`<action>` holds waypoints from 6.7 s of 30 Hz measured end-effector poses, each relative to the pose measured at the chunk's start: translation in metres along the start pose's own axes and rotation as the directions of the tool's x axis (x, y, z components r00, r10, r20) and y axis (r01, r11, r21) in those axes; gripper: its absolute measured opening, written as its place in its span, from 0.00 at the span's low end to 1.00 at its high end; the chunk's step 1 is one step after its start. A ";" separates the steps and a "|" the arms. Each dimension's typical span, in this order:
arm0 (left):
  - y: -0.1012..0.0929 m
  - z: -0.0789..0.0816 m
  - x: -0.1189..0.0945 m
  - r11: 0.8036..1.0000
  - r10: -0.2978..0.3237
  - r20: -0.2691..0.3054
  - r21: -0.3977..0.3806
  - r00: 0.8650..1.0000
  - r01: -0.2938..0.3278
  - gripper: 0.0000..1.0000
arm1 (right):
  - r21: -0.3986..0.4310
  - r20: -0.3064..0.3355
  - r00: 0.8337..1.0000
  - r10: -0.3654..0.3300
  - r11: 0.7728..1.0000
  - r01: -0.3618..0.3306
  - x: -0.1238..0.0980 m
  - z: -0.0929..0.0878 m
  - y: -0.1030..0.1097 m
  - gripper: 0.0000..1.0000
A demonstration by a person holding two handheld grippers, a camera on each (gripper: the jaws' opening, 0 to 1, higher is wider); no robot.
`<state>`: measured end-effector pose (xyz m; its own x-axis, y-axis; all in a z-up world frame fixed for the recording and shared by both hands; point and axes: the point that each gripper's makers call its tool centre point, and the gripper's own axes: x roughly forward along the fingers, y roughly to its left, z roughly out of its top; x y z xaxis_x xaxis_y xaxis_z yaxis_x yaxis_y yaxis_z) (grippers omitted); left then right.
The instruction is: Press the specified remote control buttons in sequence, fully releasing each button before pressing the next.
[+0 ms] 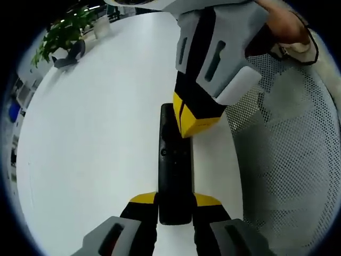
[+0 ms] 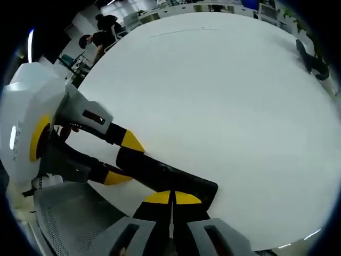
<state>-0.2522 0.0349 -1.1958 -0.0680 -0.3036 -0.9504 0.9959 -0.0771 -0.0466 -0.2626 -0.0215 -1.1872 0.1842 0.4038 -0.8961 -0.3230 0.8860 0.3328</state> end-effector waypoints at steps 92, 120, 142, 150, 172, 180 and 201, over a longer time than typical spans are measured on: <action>0.000 0.000 -0.001 1.000 -0.004 0.078 0.005 0.997 0.003 0.23 | 0.052 -0.020 0.998 0.062 0.997 -0.061 0.014 0.030 0.011 0.00; 0.000 0.001 0.000 1.000 0.007 0.058 -0.012 0.998 -0.006 0.23 | 0.076 0.008 0.993 0.116 0.990 -0.117 0.013 0.029 0.010 0.00; 0.000 0.001 0.000 1.000 0.006 0.064 -0.013 0.998 -0.005 0.23 | 0.045 -0.027 0.990 0.136 0.990 -0.135 0.010 0.019 0.018 0.00; 0.000 0.001 0.000 1.000 0.004 0.069 -0.013 0.998 -0.003 0.23 | 0.061 -0.013 0.992 0.129 0.990 -0.128 0.011 0.020 0.017 0.00; 0.001 0.001 0.000 1.000 0.006 0.063 -0.016 0.998 -0.005 0.23 | 0.009 -0.015 0.994 0.104 0.995 -0.104 0.009 0.014 0.020 0.00; 0.000 0.001 0.000 1.000 0.015 0.063 -0.018 0.998 -0.013 0.23 | 0.013 -0.033 0.993 0.112 0.994 -0.112 0.009 0.008 0.022 0.00; 0.000 0.001 0.000 1.000 0.013 0.068 -0.009 0.998 -0.012 0.23 | -0.004 -0.039 0.996 0.078 0.997 -0.078 0.013 0.006 0.020 0.00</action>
<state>-0.2519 0.0340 -1.1954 -0.0590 -0.3684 -0.9278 0.9972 -0.0646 -0.0377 -0.2616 0.0029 -1.1901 0.1223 0.4625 -0.8782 -0.3401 0.8507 0.4007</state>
